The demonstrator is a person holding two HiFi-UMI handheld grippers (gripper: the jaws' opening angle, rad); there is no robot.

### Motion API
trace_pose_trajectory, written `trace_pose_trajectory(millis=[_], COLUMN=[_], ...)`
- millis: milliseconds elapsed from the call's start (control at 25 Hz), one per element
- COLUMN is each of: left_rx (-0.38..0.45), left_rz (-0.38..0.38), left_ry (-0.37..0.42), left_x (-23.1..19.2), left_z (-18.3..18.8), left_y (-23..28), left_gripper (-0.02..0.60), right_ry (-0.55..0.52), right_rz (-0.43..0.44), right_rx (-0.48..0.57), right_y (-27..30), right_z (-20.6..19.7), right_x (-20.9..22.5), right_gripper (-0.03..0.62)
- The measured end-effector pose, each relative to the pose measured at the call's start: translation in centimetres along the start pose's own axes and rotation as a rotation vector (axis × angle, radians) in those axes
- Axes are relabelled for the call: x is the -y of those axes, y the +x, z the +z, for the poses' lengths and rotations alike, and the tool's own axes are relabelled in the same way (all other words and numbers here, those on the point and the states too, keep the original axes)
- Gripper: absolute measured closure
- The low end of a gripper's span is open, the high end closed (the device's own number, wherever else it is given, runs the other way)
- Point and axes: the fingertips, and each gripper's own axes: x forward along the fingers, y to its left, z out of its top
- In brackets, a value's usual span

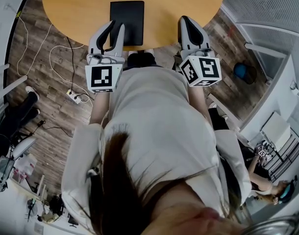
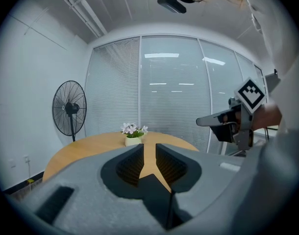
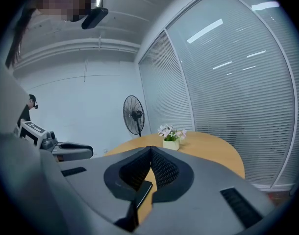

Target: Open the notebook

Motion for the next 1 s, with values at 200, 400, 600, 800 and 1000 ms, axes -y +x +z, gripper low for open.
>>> trace_pose_trajectory(millis=[200, 400, 600, 800, 1000], left_rx=[-0.065, -0.128, -0.186, -0.236, -0.284], left_rz=[-0.048, -0.101, -0.163, -0.212, -0.253], left_ry=[0.039, 0.071, 0.094, 0.116, 0.135], left_x=[1.2, 3.3, 4.7, 6.4, 7.9], left_z=[-2.3, -4.8, -7.4, -9.5, -12.0], left_y=[1.0, 1.3, 1.6, 2.0, 2.4], left_gripper=[0.492, 0.492, 0.486, 0.482, 0.471], right_ry=[0.007, 0.023, 0.038, 0.052, 0.067], right_rz=[-0.007, -0.024, -0.033, -0.033, -0.038], right_rx=[-0.018, -0.041, -0.07, -0.101, -0.131], right_y=[-0.1, -0.9, -0.9, -1.3, -1.7], right_z=[-0.8, -2.2, -3.7, -5.1, -6.5], right_x=[0.3, 0.7, 0.5, 0.4, 0.3], right_gripper=[0.592, 0.592, 0.592, 0.592, 0.592])
